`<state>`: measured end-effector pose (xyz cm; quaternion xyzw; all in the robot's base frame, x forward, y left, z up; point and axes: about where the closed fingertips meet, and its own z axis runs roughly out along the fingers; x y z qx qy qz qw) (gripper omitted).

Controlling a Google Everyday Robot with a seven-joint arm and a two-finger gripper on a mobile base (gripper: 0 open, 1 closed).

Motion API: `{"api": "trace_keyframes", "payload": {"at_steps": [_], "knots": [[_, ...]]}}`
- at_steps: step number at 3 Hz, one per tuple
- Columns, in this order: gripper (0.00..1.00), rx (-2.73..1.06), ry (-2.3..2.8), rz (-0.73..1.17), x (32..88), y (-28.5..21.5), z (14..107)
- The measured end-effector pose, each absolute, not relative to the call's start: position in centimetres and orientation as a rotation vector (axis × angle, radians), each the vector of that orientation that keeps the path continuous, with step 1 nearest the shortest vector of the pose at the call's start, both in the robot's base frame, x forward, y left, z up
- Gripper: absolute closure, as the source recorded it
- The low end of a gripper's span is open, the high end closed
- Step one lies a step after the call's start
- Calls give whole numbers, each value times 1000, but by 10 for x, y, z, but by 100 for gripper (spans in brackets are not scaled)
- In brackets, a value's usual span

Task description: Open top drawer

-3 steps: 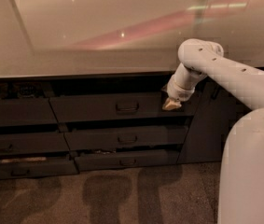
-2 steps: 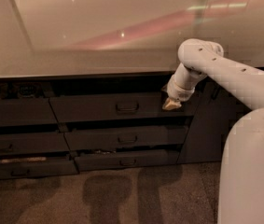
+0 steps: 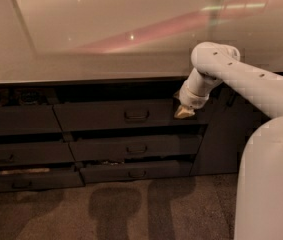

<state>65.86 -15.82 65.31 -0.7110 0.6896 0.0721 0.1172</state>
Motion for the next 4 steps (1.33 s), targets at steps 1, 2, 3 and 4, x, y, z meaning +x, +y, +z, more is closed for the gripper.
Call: {"api": "trace_keyframes", "payload": {"at_steps": [1,2,3,4], "knots": [[100,-2083,2001,200,659,-160,658],[100,-2083,2001,200,660,-160,661],[100,-2085,1996,202,658,-160,670],[100,-2085,1996,202,656,-159,682]]}}
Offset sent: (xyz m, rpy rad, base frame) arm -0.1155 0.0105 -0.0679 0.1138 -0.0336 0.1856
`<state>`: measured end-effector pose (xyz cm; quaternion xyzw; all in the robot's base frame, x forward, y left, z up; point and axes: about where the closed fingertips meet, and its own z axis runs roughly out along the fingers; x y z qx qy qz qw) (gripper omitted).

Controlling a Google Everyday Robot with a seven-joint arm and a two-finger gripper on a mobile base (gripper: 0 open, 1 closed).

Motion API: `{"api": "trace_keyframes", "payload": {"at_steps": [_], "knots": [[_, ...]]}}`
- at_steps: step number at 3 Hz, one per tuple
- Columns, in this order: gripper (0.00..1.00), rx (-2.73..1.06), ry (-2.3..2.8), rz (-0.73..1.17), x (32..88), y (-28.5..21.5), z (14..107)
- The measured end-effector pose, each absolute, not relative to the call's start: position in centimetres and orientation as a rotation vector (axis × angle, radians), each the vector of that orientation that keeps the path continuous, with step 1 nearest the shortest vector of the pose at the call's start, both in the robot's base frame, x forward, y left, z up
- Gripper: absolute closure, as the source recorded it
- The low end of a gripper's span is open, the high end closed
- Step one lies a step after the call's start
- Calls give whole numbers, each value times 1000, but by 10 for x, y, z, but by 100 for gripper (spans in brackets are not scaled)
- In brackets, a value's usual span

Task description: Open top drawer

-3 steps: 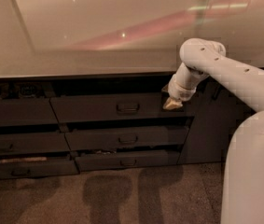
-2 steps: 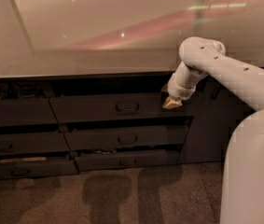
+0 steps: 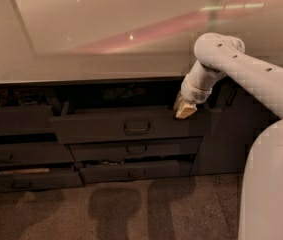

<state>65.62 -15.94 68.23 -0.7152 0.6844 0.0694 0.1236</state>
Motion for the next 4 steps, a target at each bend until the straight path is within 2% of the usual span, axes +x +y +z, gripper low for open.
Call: {"api": "trace_keyframes", "payload": {"at_steps": [4], "knots": [[100,-2099,1987,213,646,-158,680]]}}
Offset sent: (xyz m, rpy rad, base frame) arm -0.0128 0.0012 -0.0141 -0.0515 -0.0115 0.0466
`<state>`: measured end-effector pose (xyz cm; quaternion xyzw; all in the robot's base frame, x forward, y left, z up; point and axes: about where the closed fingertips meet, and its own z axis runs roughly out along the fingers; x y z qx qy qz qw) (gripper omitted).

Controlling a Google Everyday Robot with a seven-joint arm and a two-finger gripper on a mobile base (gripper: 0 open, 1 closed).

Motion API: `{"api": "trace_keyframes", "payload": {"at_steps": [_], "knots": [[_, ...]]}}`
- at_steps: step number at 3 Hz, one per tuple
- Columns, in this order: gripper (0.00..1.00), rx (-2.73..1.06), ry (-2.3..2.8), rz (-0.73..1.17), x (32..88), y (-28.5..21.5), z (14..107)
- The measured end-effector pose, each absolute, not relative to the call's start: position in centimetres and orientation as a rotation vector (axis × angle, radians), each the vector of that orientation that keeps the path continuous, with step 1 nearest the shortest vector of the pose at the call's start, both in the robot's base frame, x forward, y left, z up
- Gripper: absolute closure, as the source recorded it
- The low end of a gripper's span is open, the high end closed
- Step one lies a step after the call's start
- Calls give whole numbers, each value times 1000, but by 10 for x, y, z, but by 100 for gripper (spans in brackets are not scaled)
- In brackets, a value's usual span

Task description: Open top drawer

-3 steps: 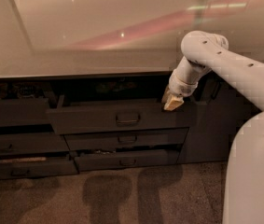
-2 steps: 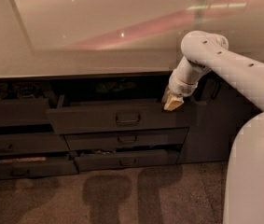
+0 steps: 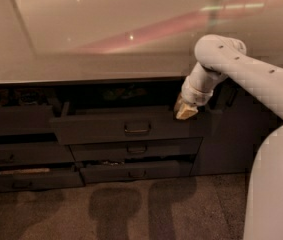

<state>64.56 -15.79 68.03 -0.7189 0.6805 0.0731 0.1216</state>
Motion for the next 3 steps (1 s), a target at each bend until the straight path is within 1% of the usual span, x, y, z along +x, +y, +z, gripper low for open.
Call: {"api": "trace_keyframes", "payload": {"at_steps": [2,3], "knots": [[100,-2107,1983,223,639,-158,680],[100,-2111,1932,183,633,-161,691]]}}
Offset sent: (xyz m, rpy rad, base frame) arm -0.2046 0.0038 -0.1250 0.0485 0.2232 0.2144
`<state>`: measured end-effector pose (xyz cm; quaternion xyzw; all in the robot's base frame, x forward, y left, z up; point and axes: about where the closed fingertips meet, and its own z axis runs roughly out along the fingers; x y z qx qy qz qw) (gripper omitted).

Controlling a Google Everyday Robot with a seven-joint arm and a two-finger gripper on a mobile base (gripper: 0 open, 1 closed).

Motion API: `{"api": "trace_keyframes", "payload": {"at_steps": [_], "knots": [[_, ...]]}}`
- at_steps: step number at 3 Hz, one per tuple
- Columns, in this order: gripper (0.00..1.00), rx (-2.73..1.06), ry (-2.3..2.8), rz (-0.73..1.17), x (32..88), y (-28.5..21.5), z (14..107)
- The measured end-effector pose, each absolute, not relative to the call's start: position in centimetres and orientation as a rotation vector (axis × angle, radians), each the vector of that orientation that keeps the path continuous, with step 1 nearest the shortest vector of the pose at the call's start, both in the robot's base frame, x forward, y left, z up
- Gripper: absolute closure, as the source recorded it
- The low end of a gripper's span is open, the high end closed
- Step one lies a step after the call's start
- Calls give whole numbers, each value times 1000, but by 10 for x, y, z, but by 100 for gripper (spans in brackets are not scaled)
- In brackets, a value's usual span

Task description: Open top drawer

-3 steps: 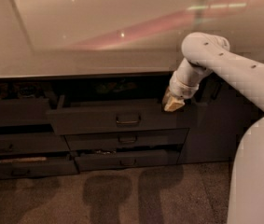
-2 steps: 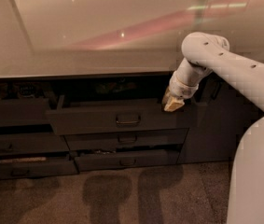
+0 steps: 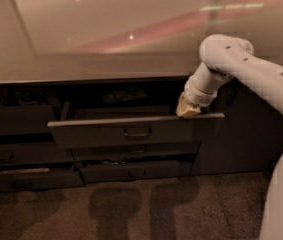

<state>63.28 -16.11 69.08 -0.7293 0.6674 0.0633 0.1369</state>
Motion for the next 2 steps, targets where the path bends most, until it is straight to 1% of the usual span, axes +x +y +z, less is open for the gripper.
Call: {"api": "trace_keyframes", "payload": {"at_steps": [1,2], "knots": [[100,-2112,1931,185,632,-161,693],[100,-2150,1922,228,600,-159,675]]}}
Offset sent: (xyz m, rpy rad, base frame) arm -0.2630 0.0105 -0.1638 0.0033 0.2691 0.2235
